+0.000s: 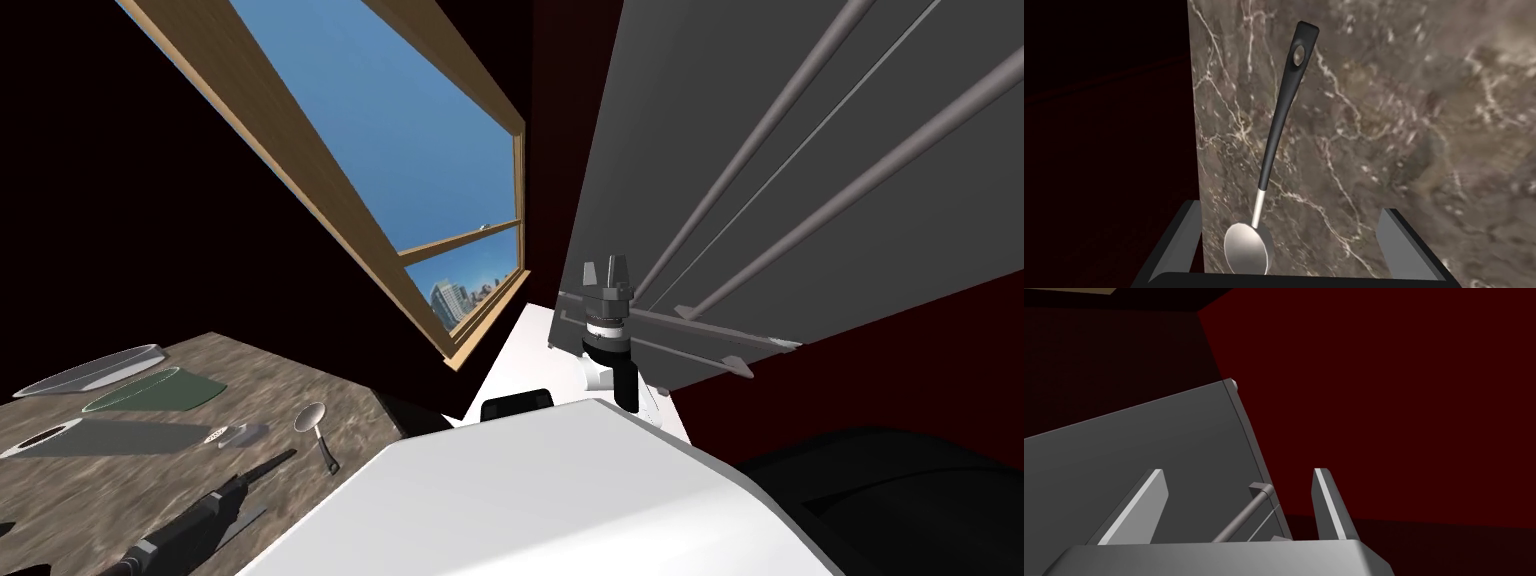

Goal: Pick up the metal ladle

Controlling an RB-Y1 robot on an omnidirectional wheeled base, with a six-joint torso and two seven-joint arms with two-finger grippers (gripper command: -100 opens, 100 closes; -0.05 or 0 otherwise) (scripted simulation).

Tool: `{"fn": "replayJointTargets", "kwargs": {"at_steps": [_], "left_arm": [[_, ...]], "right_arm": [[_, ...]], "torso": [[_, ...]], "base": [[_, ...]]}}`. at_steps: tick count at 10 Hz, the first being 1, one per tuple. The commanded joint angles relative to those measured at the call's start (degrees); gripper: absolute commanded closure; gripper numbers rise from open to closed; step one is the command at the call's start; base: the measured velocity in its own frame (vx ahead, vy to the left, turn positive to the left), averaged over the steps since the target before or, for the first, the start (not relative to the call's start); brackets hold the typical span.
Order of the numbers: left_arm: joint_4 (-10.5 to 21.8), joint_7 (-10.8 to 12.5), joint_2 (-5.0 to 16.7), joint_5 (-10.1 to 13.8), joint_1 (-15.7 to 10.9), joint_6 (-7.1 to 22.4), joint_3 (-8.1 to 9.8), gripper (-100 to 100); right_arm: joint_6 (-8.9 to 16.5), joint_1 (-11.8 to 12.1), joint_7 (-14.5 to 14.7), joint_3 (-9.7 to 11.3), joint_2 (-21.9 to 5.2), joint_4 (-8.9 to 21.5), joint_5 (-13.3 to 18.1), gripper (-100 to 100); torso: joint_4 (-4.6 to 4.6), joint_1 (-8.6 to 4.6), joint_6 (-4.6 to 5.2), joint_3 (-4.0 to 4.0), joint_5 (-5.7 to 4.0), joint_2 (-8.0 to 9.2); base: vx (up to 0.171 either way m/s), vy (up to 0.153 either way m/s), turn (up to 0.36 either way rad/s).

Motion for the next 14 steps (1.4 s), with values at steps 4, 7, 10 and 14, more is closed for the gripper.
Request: {"fn": "replayJointTargets", "kwargs": {"at_steps": [4,7,10,14], "left_arm": [[4.76,6.22,6.64,-5.98,1.25,-3.04,-1.48,-100],[7.62,9.02,10.21,-10.35,1.26,-5.44,-3.45,-100],[9.04,10.33,11.61,-14.21,0.81,-7.46,-7.06,-100],[11.1,7.67,9.13,-13.25,-1.23,-6.47,-8.69,-100]], "right_arm": [[0.0,0.0,0.0,0.0,0.0,0.0,0.0,0],[0.0,0.0,0.0,0.0,0.0,0.0,0.0,0],[0.0,0.0,0.0,-0.01,0.0,0.0,0.0,0],[0.0,0.0,0.0,0.0,0.0,0.0,0.0,0]], "torso": [[0.0,0.07,0.0,0.01,0.02,0.03],[-0.02,0.11,0.01,-0.05,0.04,-0.07],[-0.02,0.15,-0.01,-0.05,0.05,-0.07],[0.05,0.01,-0.05,0.12,0.03,0.21]], "base": [[0.077,0.006,-0.1],[0.092,0.022,-0.15],[0.086,0.032,-0.123],[0.028,0.008,-0.041]]}}
